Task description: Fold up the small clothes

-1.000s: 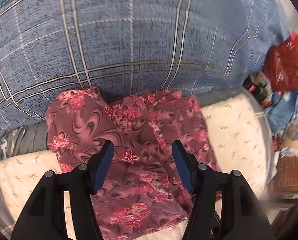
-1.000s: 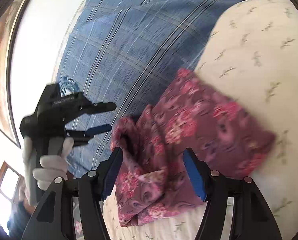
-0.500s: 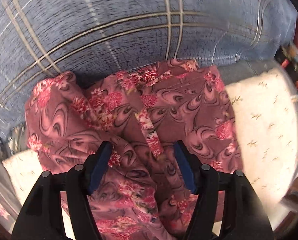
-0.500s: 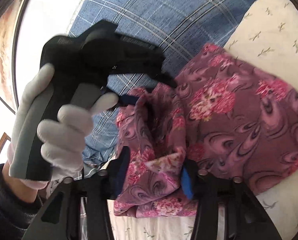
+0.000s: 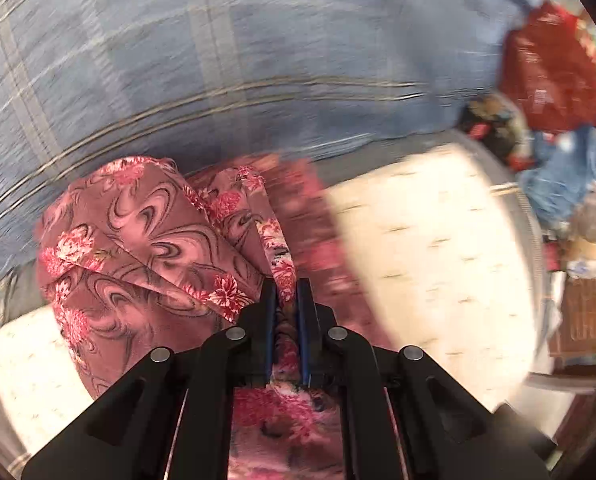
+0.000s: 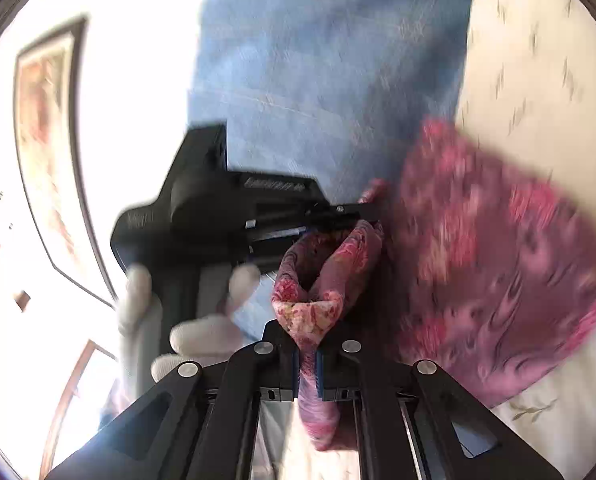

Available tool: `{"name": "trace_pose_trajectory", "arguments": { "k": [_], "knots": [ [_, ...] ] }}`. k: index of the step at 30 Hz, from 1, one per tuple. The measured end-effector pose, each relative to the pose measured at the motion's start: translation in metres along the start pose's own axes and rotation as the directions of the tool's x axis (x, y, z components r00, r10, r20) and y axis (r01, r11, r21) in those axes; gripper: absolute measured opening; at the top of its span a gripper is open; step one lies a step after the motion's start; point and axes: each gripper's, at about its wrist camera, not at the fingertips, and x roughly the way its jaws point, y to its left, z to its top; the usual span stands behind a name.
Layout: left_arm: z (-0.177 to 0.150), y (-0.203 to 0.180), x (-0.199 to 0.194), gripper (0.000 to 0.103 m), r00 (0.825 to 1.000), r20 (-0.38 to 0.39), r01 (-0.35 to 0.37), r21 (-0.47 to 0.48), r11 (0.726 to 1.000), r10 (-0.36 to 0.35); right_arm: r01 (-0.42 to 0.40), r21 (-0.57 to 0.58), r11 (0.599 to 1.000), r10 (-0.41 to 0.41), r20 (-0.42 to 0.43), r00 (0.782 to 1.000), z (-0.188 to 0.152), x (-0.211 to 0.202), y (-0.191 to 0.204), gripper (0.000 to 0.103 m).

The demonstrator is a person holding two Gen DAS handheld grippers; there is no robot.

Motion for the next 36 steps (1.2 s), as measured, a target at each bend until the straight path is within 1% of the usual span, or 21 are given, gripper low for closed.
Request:
{"name": "trace_pose_trajectory", "arguments": {
  "k": [3, 7, 9, 11, 13, 16, 18, 19, 21, 23, 25, 26, 27, 28, 29, 30, 31, 33, 34, 35, 36],
  "knots": [
    [0.001, -0.007, 0.006, 0.008, 0.999, 0.015, 0.030, -0.010, 0.999, -0.030, 0.073, 0.087, 0.994, -0.078, 0.059, 0.995, 0.012, -0.021, -0.024, 0.005],
    [0.000, 0.027, -0.001, 0.008, 0.991, 0.081, 0.115, -0.152, 0.982, -0.103, 0.193, 0.289, 0.938, -0.193, -0.027, 0.981, 0.010, -0.017, -0.075, 0.006],
    [-0.005, 0.056, -0.016, 0.012, 0.985, 0.135, 0.131, -0.216, 0.968, -0.104, 0.230, 0.234, 0.945, -0.229, -0.031, 0.973, 0.013, -0.017, -0.064, 0.011],
    [-0.010, 0.088, -0.026, 0.033, 0.982, 0.171, 0.125, -0.282, 0.951, -0.078, 0.283, 0.154, 0.947, -0.289, 0.013, 0.957, 0.018, -0.024, -0.047, 0.011],
    [-0.024, 0.127, -0.031, 0.046, 0.979, 0.195, 0.123, -0.348, 0.929, -0.056, 0.304, 0.095, 0.948, -0.313, 0.103, 0.944, 0.020, -0.045, -0.026, 0.017],
    [-0.052, 0.172, -0.020, 0.047, 0.982, 0.167, 0.156, -0.412, 0.898, -0.094, 0.312, -0.038, 0.949, -0.291, 0.267, 0.918, 0.032, -0.066, 0.010, 0.021],
    [-0.064, 0.188, -0.010, 0.047, 0.983, 0.146, 0.166, -0.441, 0.882, -0.112, 0.292, -0.117, 0.949, -0.258, 0.238, 0.936, 0.047, -0.052, 0.028, 0.042],
    [-0.070, 0.196, -0.005, 0.047, 0.983, 0.139, 0.169, -0.453, 0.875, -0.118, 0.288, -0.169, 0.942, -0.260, 0.172, 0.950, 0.060, -0.030, 0.033, 0.057],
    [-0.079, 0.204, 0.006, 0.047, 0.975, 0.140, 0.219, -0.470, 0.855, -0.172, 0.280, -0.232, 0.932, -0.287, 0.004, 0.958, 0.083, 0.018, 0.033, 0.059],
    [-0.088, 0.202, 0.011, 0.047, 0.965, 0.148, 0.261, -0.474, 0.841, -0.216, 0.297, -0.248, 0.922, -0.338, -0.139, 0.931, 0.102, 0.068, 0.025, 0.058],
    [-0.092, 0.202, 0.013, 0.047, 0.958, 0.156, 0.285, -0.465, 0.838, -0.239, 0.348, -0.283, 0.894, -0.410, -0.202, 0.890, 0.112, 0.107, 0.014, 0.058],
    [-0.093, 0.204, 0.012, 0.047, 0.956, 0.159, 0.294, -0.460, 0.838, -0.248, 0.348, -0.291, 0.891, -0.429, -0.291, 0.855, 0.112, 0.130, 0.005, 0.059],
    [-0.092, 0.204, 0.013, 0.047, 0.953, 0.163, 0.304, -0.455, 0.837, -0.257, 0.360, -0.299, 0.884, -0.457, -0.382, 0.803, 0.108, 0.151, -0.002, 0.058],
    [-0.091, 0.206, 0.011, 0.047, 0.947, 0.172, 0.321, -0.449, 0.834, -0.271, 0.390, -0.341, 0.856, -0.509, -0.416, 0.753, 0.102, 0.163, -0.006, 0.049],
    [-0.093, 0.215, 0.006, 0.047, 0.944, 0.180, 0.329, -0.447, 0.832, -0.277, 0.409, -0.415, 0.813, -0.565, -0.393, 0.725, 0.096, 0.171, -0.002, 0.040],
    [-0.093, 0.221, 0.001, 0.047, 0.939, 0.195, 0.343, -0.441, 0.829, -0.285, 0.392, -0.510, 0.765, -0.604, -0.360, 0.711, 0.090, 0.177, 0.007, 0.018],
    [-0.095, 0.229, -0.005, 0.047, 0.933, 0.210, 0.357, -0.434, 0.827, -0.293, 0.355, -0.561, 0.748, -0.598, -0.337, 0.727, 0.087, 0.178, 0.018, 0.006],
    [-0.091, 0.236, -0.007, 0.050, 0.934, 0.218, 0.351, -0.428, 0.833, -0.282, 0.326, -0.532, 0.782, -0.517, -0.261, 0.815, 0.100, 0.159, 0.032, 0.006],
    [-0.088, 0.236, -0.002, 0.051, 0.941, 0.213, 0.333, -0.432, 0.838, -0.264, 0.335, -0.505, 0.795, -0.498, -0.230, 0.836, 0.108, 0.151, 0.031, 0.005],
    [-0.086, 0.236, 0.006, 0.052, 0.946, 0.200, 0.320, -0.441, 0.839, -0.256, 0.370, -0.471, 0.800, -0.508, -0.206, 0.836, 0.117, 0.147, 0.022, 0.005],
    [-0.085, 0.235, 0.015, 0.054, 0.949, 0.179, 0.313, -0.449, 0.837, -0.259, 0.413, -0.446, 0.794, -0.546, -0.223, 0.807, 0.123, 0.151, 0.006, 0.005]
  ]
}}
